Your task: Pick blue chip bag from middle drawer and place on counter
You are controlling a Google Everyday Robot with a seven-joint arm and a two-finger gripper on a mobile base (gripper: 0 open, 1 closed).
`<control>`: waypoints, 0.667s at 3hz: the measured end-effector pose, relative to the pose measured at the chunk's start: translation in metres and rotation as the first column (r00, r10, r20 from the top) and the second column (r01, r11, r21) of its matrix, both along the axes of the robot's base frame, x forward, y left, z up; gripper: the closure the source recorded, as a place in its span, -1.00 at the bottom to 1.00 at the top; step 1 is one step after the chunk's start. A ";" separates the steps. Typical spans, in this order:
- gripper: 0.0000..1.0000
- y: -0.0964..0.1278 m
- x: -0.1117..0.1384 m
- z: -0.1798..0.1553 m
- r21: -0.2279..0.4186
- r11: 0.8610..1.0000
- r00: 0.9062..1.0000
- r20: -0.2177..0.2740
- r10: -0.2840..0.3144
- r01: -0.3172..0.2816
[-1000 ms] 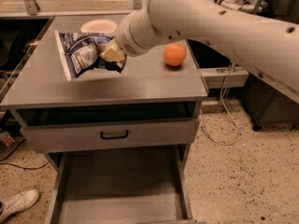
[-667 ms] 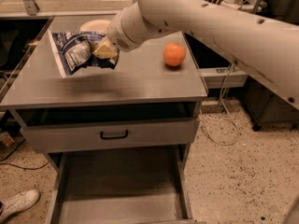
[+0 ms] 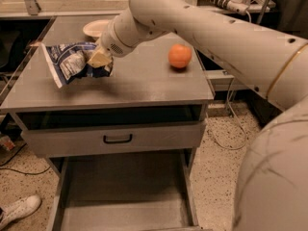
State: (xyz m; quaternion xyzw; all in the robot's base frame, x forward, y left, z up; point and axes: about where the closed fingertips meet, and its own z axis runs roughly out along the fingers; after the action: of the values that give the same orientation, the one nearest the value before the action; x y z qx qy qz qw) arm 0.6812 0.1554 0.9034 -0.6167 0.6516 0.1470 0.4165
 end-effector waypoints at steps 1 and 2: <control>1.00 0.011 -0.001 -0.013 -0.008 0.999 0.999 -0.033 0.031 -0.031; 1.00 0.018 -0.004 -0.024 0.008 0.998 0.997 -0.059 0.055 -0.055</control>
Offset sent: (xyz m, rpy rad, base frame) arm -0.0069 0.0231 -0.0344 0.0301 0.0885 0.0776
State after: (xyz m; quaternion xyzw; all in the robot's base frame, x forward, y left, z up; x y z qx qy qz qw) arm 0.6772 0.1735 0.8797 -0.6284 0.6460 0.1788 0.3948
